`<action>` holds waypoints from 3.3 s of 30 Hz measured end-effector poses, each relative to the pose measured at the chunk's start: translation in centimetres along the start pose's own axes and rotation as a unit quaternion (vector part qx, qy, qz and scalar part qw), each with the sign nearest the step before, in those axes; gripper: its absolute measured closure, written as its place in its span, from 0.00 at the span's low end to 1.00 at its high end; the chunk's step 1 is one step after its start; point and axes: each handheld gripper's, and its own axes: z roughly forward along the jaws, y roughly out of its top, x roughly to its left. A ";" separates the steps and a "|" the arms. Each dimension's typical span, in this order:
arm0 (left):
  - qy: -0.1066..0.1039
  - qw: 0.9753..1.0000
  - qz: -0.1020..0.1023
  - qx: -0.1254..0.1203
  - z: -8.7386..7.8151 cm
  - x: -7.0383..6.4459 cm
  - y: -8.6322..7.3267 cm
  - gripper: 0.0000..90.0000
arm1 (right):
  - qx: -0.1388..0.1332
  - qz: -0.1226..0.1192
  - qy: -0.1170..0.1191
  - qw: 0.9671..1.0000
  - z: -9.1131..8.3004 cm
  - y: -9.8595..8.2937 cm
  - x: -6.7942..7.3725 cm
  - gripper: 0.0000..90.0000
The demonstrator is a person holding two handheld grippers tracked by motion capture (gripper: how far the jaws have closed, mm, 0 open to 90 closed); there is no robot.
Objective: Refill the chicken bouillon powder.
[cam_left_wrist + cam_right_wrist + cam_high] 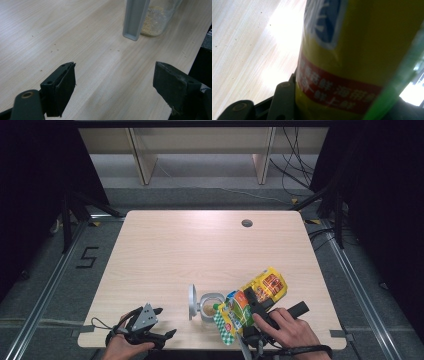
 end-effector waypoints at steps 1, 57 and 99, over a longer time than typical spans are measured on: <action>0.003 1.000 0.003 0.003 0.0 0.1 0.0 0.20 | 0.008 0.018 0.004 1.000 -0.1 0.1 0.2 0.63; 0.007 1.000 -0.013 0.001 -0.1 0.5 -0.1 0.20 | 0.004 -0.008 0.002 1.000 0.0 -0.2 0.1 0.63; 0.015 1.000 -0.008 -0.003 -0.3 0.4 -0.3 0.20 | 0.010 -0.022 -0.004 1.000 -0.1 0.0 -0.2 0.65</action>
